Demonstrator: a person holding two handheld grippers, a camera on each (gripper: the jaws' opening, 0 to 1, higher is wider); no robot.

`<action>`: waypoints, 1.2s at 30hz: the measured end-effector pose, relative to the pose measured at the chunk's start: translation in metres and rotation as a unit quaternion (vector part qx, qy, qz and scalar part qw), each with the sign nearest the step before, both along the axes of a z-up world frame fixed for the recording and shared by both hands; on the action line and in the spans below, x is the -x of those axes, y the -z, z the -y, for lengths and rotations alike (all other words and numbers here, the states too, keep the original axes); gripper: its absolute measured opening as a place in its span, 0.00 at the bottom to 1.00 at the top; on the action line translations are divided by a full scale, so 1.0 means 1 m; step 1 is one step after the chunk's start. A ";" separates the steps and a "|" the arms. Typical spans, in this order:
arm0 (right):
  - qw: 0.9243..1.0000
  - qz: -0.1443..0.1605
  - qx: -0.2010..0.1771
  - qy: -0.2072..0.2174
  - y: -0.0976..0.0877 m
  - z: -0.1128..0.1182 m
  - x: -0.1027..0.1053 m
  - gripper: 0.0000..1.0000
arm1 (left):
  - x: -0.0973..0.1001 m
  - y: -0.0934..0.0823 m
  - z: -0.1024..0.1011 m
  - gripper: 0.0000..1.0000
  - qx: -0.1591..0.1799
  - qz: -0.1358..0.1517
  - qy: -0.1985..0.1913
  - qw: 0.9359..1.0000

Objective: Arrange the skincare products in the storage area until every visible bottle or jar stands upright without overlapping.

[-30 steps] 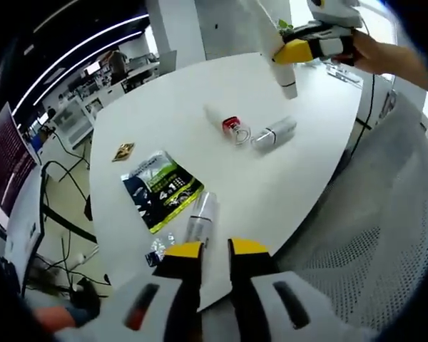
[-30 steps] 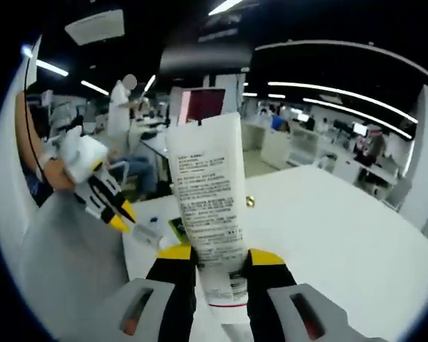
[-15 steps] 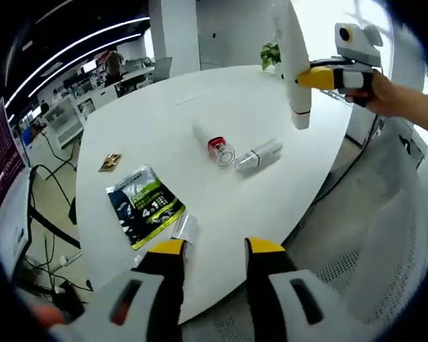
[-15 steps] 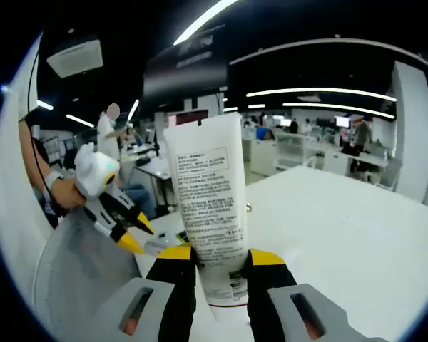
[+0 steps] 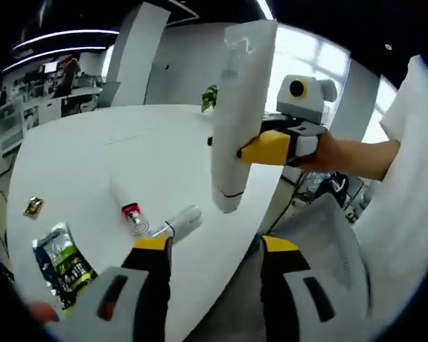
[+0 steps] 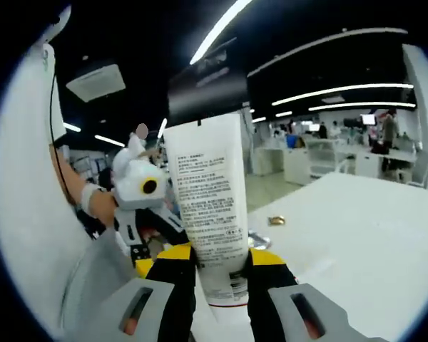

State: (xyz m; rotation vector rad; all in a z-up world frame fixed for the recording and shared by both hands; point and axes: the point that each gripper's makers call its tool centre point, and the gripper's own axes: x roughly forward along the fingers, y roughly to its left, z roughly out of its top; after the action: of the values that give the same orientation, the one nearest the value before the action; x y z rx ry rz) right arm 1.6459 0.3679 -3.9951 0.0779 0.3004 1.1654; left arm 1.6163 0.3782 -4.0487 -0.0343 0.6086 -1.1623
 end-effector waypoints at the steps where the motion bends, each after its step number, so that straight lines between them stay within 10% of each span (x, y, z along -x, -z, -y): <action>1: 1.000 -0.006 -0.010 -0.007 -0.002 -0.002 0.002 0.22 | 0.000 -0.005 0.005 0.42 0.008 0.000 0.012 1.000; 10: 0.996 -0.037 -0.048 -0.062 -0.014 -0.015 0.016 0.22 | 0.017 -0.017 0.033 0.46 0.015 0.000 0.088 0.996; 36: 0.979 -0.101 -0.109 -0.141 -0.032 -0.052 0.051 0.22 | 0.028 -0.034 0.048 0.38 0.049 0.014 0.110 0.993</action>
State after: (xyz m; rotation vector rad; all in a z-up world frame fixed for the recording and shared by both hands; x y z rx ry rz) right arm 1.5946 0.4196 -3.9629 0.3567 0.3703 1.4738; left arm 1.5886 0.3304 -4.0142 -0.0361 0.5400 -1.4039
